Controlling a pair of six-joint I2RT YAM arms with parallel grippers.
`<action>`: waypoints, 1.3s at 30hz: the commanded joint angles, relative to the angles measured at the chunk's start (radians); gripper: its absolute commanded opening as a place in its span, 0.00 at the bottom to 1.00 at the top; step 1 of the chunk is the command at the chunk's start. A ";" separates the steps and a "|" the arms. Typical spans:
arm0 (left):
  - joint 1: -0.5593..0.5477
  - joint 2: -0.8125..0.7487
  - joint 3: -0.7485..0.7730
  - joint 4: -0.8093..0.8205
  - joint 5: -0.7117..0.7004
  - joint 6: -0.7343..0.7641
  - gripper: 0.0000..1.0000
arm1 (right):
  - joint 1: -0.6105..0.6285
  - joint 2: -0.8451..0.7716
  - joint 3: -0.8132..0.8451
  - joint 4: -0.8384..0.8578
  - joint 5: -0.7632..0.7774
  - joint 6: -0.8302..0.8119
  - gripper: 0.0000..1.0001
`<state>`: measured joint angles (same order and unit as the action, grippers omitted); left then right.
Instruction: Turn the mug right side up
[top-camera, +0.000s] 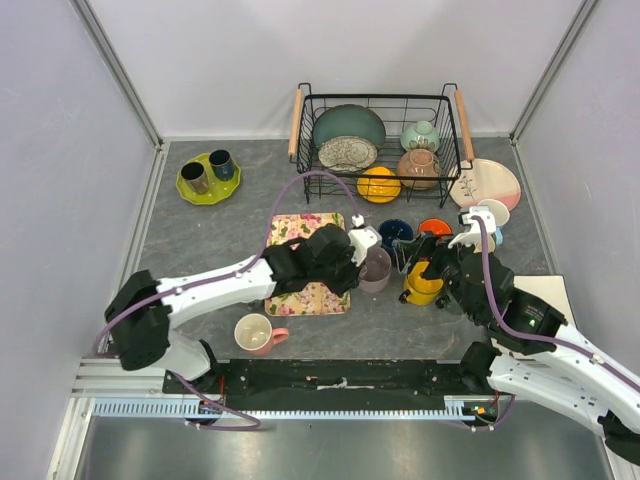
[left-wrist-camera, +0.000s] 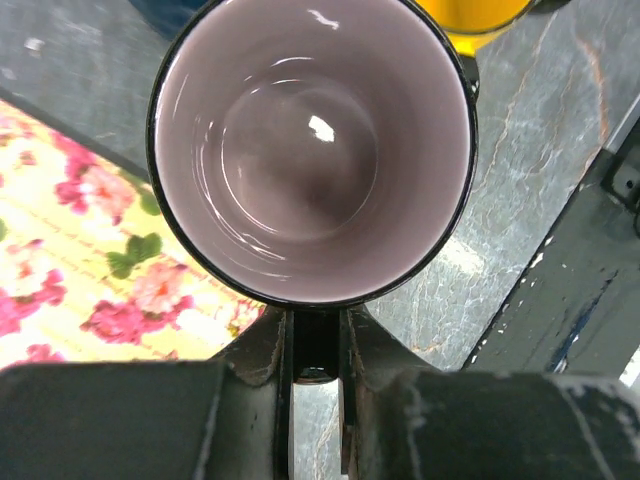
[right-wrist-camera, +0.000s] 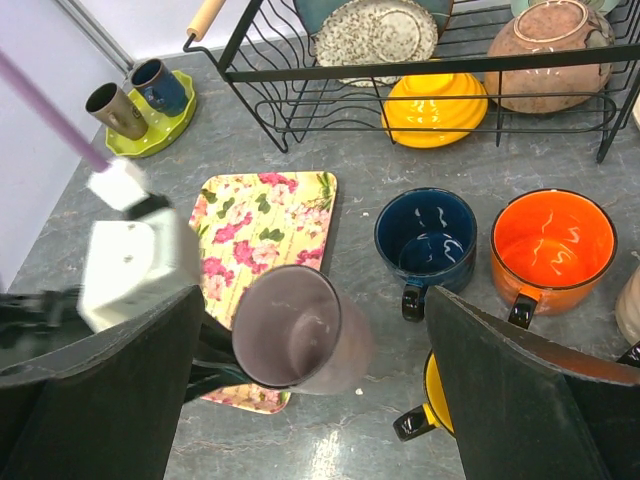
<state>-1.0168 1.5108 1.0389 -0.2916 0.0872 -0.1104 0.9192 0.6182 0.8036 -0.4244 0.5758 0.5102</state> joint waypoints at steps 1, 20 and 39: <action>0.004 -0.158 0.061 0.010 -0.121 -0.034 0.02 | 0.001 0.014 0.049 0.015 -0.007 0.007 0.98; 0.514 -0.445 -0.255 0.787 0.483 -0.862 0.02 | -0.002 0.126 -0.053 0.372 -0.315 0.186 0.93; 0.552 -0.287 -0.439 1.569 0.488 -1.353 0.02 | -0.194 0.353 -0.159 1.056 -0.833 0.501 0.77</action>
<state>-0.4667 1.2400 0.5823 1.0302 0.5617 -1.3731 0.7326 0.9157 0.6285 0.4633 -0.1467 0.9649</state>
